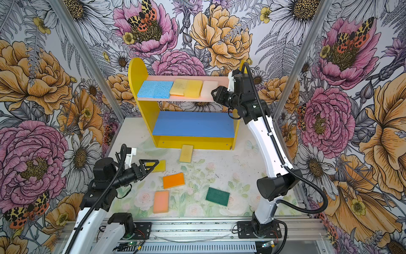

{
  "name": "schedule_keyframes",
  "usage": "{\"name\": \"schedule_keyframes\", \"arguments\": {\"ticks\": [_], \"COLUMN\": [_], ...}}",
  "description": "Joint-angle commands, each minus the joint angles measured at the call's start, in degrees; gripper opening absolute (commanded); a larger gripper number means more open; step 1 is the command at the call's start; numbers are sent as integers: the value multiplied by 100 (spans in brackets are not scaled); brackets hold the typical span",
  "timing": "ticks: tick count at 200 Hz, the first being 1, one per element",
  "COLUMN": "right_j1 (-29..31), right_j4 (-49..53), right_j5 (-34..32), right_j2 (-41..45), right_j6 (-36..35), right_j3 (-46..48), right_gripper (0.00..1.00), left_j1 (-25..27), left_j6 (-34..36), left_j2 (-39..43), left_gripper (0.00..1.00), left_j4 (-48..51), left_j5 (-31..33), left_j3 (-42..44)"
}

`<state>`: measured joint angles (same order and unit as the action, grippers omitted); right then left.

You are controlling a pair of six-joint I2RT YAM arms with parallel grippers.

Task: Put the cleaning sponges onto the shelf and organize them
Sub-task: 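Lower the cream sponge onto the pink shelf beside the yellow sponges and release, then withdraw the right gripper while the left gripper lowers over the pale yellow sponge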

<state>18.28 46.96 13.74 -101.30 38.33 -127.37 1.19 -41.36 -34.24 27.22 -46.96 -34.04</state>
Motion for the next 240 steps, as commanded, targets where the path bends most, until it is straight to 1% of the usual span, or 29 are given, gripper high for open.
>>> {"name": "schedule_keyframes", "arguments": {"ticks": [1, 38, 77, 141, 182, 205, 223, 240], "right_j1": [-24, -19, -18, -1, -9, -5, 24, 142], "right_j4": [-45, -44, -45, -37, -38, -46, -55, -56], "right_j5": [72, 332, 452, 303, 50, 286, 630, 722], "right_j2": [-30, -212, -424, -379, 80, 423, 813, 1381], "right_j6": [-10, 33, 91, 31, -161, -259, -409, -635], "right_j3": [-184, -387, -581, -609, -431, -191, 278, 1108], "right_gripper": [46, 47, 48, 49, 50, 51, 53, 55], "left_j1": [-77, -84, -92, -102, -102, -100, -100, -85], "left_j6": [137, 107, 101, 94, 93, 101, 80, 50], "left_j2": [-1, 0, 27, 27, 15, 10, 45, 87], "left_gripper": [99, 99, 99, 99, 99, 99, 99, 99], "left_j4": [16, -14, -48, -43, -51, -56, -56, -57], "left_j5": [-92, -90, -81, -98, -99, -114, -129, -135], "left_j3": [12, 47, 73, 64, 47, 29, 40, 55]}}
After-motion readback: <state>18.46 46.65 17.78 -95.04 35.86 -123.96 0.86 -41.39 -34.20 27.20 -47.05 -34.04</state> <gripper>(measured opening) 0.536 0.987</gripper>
